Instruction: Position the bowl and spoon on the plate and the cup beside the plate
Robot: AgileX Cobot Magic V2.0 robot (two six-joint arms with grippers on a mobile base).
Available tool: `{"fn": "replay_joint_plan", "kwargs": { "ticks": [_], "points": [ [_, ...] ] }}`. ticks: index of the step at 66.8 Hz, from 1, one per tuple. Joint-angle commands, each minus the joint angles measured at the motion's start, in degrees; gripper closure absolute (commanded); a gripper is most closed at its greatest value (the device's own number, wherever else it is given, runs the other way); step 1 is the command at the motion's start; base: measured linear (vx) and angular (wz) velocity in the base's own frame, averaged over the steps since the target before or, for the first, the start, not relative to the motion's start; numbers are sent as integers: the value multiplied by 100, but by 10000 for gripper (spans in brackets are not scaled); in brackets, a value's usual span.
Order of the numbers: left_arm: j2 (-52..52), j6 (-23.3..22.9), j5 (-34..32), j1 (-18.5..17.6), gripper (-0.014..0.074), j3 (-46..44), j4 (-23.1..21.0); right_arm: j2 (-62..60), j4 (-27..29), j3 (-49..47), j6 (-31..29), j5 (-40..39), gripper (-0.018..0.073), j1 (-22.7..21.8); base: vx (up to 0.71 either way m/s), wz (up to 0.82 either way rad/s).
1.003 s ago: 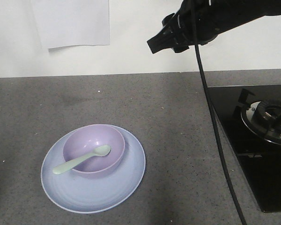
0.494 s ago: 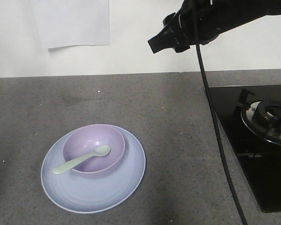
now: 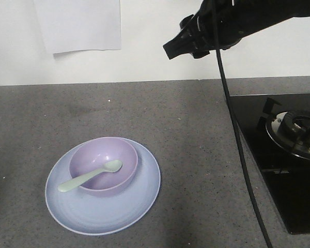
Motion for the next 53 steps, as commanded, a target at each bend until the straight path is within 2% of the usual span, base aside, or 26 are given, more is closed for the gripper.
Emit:
{"fn": "replay_joint_plan", "kwargs": {
  "ticks": [1, 11, 18, 31, 41, 48, 53],
  "points": [
    [-187, -18, -154, 17, 288, -138, -40, -240, -86, -174, -57, -312, 214, -7, 0, 0],
    [-187, -18, -166, 17, 499, -138, -14, -240, -86, -174, -57, -312, 214, -7, 0, 0],
    [-187, -11, -194, 17, 606, -138, 40, -240, -86, -174, -57, -312, 214, -7, 0, 0],
    [-235, -12, -265, 17, 604, -211, 151, -240, -86, -174, -57, -312, 214, -7, 0, 0],
    [-392, 99, -255, 4, 604, -546, -54, -240, -92, -174, -95, -267, 214, -7, 0, 0],
    [-547, 599, -242, 4, 604, -921, -773, -245, -104, -174, -99, -265, 214, -7, 0, 0],
    [-658, 1259, -249, 4, 604, -1120, -1667, -258, -103, -174, -119, -244, 214, -7, 0, 0]
  ]
}}
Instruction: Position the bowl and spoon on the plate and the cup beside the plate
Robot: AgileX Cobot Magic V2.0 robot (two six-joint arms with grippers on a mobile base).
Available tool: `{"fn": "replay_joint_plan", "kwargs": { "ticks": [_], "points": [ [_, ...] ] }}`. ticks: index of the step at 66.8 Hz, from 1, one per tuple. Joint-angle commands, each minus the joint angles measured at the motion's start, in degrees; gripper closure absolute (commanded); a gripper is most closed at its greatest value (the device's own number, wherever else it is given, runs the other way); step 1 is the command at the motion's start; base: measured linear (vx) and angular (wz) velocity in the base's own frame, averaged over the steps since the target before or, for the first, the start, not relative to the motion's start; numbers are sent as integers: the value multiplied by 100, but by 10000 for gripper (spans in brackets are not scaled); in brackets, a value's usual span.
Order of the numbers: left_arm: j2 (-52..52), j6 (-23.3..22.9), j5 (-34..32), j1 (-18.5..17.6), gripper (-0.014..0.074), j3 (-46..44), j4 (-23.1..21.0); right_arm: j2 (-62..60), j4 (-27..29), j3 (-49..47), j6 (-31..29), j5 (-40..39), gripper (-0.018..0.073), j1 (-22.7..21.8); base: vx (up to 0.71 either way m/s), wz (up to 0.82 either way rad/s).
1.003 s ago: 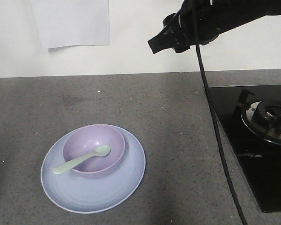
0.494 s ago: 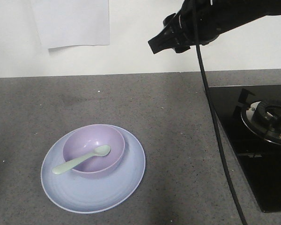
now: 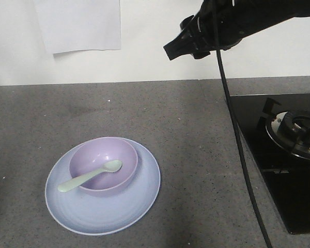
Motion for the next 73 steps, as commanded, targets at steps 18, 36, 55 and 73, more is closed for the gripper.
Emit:
{"fn": "replay_joint_plan", "kwargs": {
  "ticks": [18, 36, 55, 73],
  "points": [
    [-435, 2489, 61, -490, 604, -643, -3233, -390, -110, -174, -235, -167, 214, -7, 0, 0],
    [-423, 2534, 114, -1829, 603, -643, -2412, -574, -110, -174, -264, -144, 214, -7, 0, 0],
    [-384, 2199, 544, -2673, 604, -643, -1457, -593, -104, -174, -260, -42, 214, -7, 0, 0],
    [-257, 1968, 770, -2993, 603, -523, -1239, -593, -86, -174, -260, -23, 214, -7, 0, 0]
  ]
}}
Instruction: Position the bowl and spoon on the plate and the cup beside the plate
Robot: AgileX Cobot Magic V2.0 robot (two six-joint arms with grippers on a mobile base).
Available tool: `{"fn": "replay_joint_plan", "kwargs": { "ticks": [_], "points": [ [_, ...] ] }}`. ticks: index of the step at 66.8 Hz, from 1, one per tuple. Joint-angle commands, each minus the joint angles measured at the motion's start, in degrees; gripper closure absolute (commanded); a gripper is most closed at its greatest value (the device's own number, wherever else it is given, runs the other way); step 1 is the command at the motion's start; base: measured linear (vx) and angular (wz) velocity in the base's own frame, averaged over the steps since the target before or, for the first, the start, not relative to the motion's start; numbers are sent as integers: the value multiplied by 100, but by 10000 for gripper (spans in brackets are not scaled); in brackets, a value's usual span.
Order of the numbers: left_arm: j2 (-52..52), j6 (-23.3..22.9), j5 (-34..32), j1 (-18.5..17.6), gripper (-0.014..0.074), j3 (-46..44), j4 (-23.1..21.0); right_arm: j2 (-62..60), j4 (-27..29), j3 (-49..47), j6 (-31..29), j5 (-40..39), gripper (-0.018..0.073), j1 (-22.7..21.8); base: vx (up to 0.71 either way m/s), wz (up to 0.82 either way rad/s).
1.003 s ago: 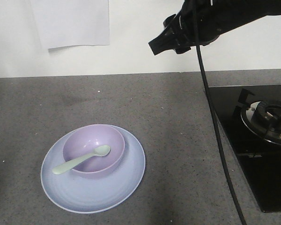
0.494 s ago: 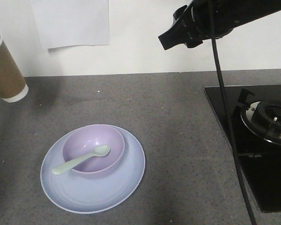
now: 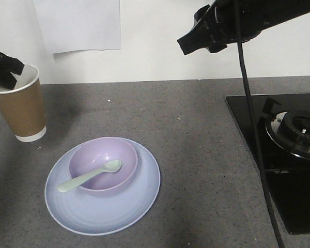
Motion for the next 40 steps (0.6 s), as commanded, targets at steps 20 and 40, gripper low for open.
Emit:
{"fn": "replay_joint_plan", "kwargs": {
  "ticks": [20, 40],
  "points": [
    [-224, -77, -685, -248, 599, 836, 328, -211, -80, -174, -48, -266, 214, -7, 0, 0],
    [-232, -70, -780, -248, 595, 1015, 112, -211, -63, -174, -48, -254, 214, -7, 0, 0]
  ]
}}
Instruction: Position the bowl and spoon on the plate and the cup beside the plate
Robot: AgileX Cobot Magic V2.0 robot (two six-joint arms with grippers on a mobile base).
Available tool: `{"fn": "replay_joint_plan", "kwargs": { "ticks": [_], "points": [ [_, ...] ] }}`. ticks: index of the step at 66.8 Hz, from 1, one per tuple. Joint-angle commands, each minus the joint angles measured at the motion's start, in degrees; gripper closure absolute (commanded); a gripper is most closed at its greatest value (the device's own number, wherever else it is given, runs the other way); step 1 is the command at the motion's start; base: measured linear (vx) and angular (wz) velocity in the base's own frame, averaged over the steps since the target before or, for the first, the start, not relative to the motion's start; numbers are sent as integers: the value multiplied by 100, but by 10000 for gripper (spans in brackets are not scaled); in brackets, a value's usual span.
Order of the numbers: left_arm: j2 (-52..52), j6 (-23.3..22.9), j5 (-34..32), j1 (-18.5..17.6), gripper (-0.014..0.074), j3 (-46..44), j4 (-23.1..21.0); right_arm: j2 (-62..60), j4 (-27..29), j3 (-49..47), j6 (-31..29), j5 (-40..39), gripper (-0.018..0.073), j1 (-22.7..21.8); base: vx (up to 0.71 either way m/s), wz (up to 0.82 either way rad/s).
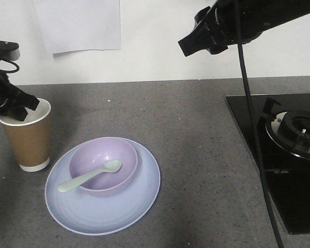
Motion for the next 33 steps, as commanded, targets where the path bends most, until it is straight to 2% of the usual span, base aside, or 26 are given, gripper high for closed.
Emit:
{"fn": "replay_joint_plan", "kwargs": {
  "ticks": [1, 33],
  "points": [
    [-232, -54, -253, -28, 595, -137, -217, -211, -68, -174, -46, -314, 214, -7, 0, 0],
    [-249, 97, -650, -28, 593, 8, -157, -211, -68, -174, -46, -290, 214, -7, 0, 0]
  ]
}}
